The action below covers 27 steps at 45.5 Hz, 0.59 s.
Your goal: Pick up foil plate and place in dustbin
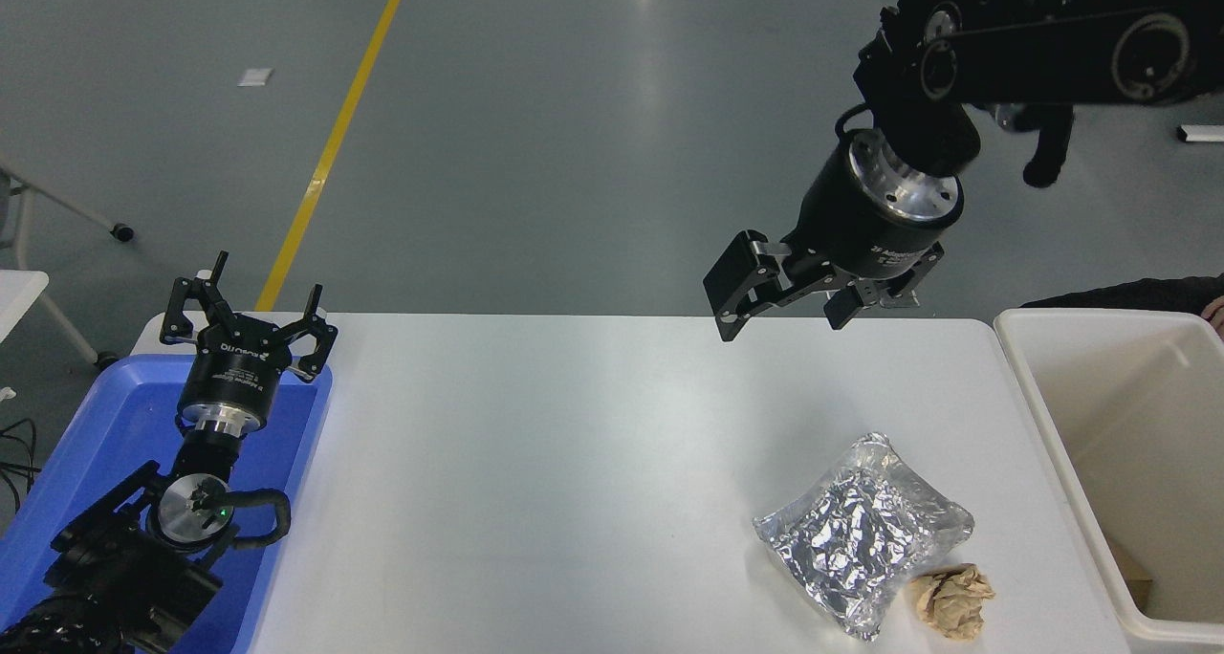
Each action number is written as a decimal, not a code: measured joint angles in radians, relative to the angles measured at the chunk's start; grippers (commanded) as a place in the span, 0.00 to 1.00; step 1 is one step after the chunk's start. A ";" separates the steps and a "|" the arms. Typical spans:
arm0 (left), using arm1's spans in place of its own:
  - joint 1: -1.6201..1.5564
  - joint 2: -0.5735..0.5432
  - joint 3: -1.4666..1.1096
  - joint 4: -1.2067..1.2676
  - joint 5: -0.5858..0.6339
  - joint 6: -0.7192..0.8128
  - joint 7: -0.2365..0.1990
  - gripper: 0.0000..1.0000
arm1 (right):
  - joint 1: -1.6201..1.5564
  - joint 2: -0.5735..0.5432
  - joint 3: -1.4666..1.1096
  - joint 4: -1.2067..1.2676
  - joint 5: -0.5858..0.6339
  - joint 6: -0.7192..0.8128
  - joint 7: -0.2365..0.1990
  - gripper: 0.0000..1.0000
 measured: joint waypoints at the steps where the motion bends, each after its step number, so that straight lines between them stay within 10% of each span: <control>1: 0.000 0.000 0.000 0.000 0.000 0.000 0.000 1.00 | -0.013 -0.003 0.001 -0.005 -0.006 -0.002 0.000 1.00; 27: 0.000 0.000 0.000 0.000 0.000 -0.001 0.000 1.00 | -0.562 -0.284 0.142 -0.263 -0.440 -0.171 0.007 1.00</control>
